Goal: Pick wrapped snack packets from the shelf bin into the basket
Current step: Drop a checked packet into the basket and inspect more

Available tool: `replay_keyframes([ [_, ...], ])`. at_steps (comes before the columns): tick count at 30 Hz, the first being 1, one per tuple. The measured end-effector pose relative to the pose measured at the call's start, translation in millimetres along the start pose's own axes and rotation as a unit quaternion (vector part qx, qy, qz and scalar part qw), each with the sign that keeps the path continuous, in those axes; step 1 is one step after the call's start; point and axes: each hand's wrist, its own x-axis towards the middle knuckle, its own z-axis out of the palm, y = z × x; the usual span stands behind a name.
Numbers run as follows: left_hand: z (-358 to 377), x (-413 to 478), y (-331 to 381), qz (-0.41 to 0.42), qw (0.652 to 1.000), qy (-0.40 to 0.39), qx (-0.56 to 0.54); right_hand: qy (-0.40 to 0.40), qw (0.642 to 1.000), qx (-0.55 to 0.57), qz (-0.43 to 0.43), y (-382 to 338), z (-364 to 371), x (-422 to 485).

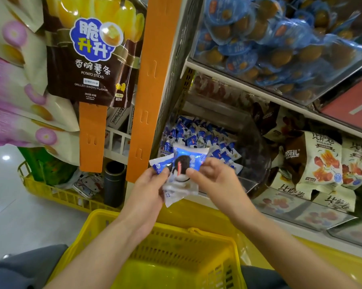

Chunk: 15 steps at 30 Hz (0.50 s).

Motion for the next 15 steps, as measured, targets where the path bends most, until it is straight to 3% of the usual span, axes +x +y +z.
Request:
replay_keyframes([
  [3,1.2,2.1,1.9,0.021,0.999,0.025,0.006,0.092,0.994,0.046,-0.031,-2.2,-21.1,20.7],
  [7,1.5,4.2,3.8,0.033,0.999,0.030,0.024,0.210,0.975,-0.078,-0.012,11.4,-50.1,77.8],
  [10,2.3,4.9,4.2,0.038,0.998,0.029,0.042,0.204,0.959,-0.193,0.018,31.9,-55.4,110.1],
  [15,2.7,7.1,7.9,0.044,0.997,0.028,0.061,0.115,0.952,-0.282,0.028,41.1,-55.8,127.9],
])
